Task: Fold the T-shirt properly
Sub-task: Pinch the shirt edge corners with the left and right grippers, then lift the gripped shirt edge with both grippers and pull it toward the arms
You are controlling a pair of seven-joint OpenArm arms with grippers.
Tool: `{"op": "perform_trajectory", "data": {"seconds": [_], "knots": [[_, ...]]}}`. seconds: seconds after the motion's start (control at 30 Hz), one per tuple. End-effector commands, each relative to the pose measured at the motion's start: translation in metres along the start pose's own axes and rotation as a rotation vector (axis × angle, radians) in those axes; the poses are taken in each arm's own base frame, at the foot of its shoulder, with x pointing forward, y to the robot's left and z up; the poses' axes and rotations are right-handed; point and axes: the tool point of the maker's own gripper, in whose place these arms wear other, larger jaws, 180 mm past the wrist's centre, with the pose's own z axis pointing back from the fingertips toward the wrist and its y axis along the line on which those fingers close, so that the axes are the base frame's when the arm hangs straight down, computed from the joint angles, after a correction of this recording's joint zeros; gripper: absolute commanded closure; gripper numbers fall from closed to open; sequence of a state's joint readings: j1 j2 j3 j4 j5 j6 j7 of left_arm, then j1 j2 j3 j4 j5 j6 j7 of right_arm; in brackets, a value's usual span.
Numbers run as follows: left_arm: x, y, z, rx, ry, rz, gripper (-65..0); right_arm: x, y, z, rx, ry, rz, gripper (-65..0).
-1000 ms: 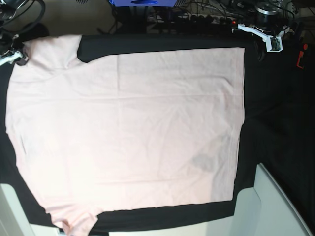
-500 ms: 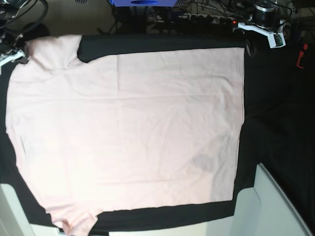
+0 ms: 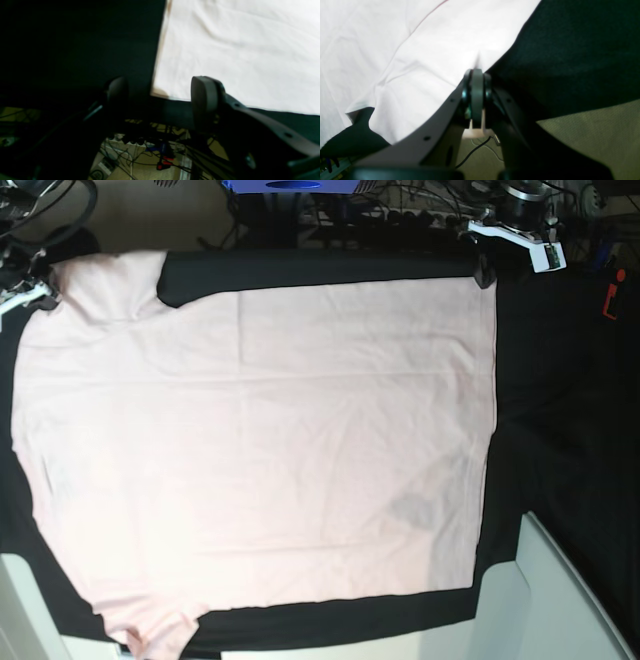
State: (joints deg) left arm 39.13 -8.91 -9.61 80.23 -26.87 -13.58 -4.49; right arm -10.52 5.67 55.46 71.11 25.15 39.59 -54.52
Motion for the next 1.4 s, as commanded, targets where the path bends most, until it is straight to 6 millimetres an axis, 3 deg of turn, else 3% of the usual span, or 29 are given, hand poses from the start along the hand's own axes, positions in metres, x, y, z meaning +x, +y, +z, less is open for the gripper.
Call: {"op": "perform_trajectory", "data": {"seconds": [0.0,0.2,0.47,0.77,1.0,1.07,1.2,1.37], "knots": [[0.007,0.004,-0.001,0.007,-0.03,0.0,-39.3,0.015,-0.004,0.006,-0.006,-0.039,0.023,0.0],[-0.011,0.012,-0.01,0.034,0.01,0.022,-39.3,0.014,-0.005,0.006,-0.008,-0.037,0.024,0.0],[-0.012,0.007,-0.017,0.038,0.005,0.048,-39.3,0.014,-0.005,0.006,-0.008,-0.037,0.024,0.0],[-0.028,-0.044,-0.029,-0.088,0.048,0.049,-39.3,0.014,-0.005,0.006,-0.008,-0.037,0.024,0.0],[-0.031,-0.05,-0.029,-0.103,0.054,0.048,-37.8,0.014,-0.005,0.006,-0.009,-0.036,0.024,0.0],[-0.031,-0.048,-0.028,-0.1,0.056,0.048,-29.2,0.014,-0.005,0.006,-0.009,-0.036,0.024,0.0],[-0.031,-0.047,-0.029,-0.097,0.055,0.047,-0.5,0.013,-0.004,0.006,-0.008,-0.036,0.023,0.0],[-0.031,-0.047,-0.028,-0.096,0.056,0.048,0.0,0.012,0.008,-0.001,0.017,-0.008,0.066,0.0]]}}
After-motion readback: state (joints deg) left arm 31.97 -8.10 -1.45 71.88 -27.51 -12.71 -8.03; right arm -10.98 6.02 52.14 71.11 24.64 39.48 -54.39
